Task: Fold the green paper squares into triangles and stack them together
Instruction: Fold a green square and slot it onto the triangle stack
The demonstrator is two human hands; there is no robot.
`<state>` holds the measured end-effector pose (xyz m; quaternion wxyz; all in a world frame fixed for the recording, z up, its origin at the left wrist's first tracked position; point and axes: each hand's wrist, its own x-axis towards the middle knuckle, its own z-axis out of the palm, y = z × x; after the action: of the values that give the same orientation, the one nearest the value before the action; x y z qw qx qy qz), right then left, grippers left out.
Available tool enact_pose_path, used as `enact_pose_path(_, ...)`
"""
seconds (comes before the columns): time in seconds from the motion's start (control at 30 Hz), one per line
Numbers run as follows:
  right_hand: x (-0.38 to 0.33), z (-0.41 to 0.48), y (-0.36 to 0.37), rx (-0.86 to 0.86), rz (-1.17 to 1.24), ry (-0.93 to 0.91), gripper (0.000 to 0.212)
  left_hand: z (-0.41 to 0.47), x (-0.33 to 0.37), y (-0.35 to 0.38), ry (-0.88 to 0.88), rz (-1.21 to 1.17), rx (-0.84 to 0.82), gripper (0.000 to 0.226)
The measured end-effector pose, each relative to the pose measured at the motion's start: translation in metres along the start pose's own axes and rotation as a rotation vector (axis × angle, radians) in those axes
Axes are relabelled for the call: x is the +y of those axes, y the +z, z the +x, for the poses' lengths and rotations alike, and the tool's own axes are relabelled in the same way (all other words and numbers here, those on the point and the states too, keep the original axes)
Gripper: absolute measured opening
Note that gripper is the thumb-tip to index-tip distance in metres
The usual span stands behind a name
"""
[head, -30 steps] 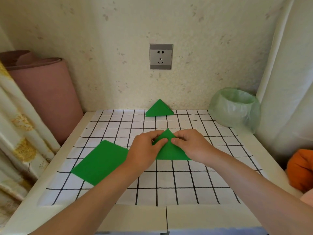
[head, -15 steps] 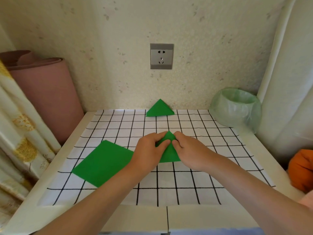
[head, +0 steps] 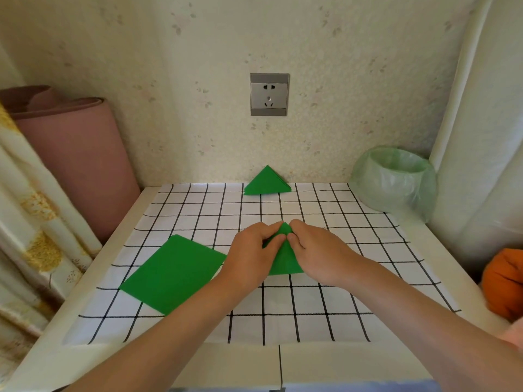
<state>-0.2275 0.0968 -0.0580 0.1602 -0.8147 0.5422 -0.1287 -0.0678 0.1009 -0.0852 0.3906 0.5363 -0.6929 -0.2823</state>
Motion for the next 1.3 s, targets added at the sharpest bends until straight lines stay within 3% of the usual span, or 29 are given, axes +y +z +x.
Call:
enact_pose_path(0.33, 0.004, 0.003, -0.001, 0.034, 0.027, 0.019, 0.020, 0.002, 0.001, 0.000, -0.017, -0.010, -0.013, 0.025)
enact_pose_path(0.5, 0.005, 0.011, -0.002, 0.069, 0.290, 0.181, 0.011, 0.002, 0.003, 0.002, -0.072, -0.012, -0.036, 0.029)
enact_pose_path(0.7, 0.013, 0.015, 0.005, -0.080, 0.446, 0.382, 0.014, 0.006, -0.003, -0.002, -0.211, 0.070, -0.299, 0.029)
enact_pose_path(0.83, 0.010, 0.017, 0.015, -0.102, 0.333, 0.414, 0.010, 0.009, -0.009, -0.003, -0.302, 0.244, -0.351, 0.048)
enact_pose_path(1.07, 0.006, 0.019, 0.029, -0.084, 0.046, 0.377, 0.032, 0.008, -0.012, 0.004, -0.200, 0.517, -0.289, 0.050)
enact_pose_path(1.3, 0.004, 0.017, 0.035, 0.005, -0.183, 0.275, 0.013, 0.007, -0.015, 0.007, -0.063, 0.494, -0.201, 0.038)
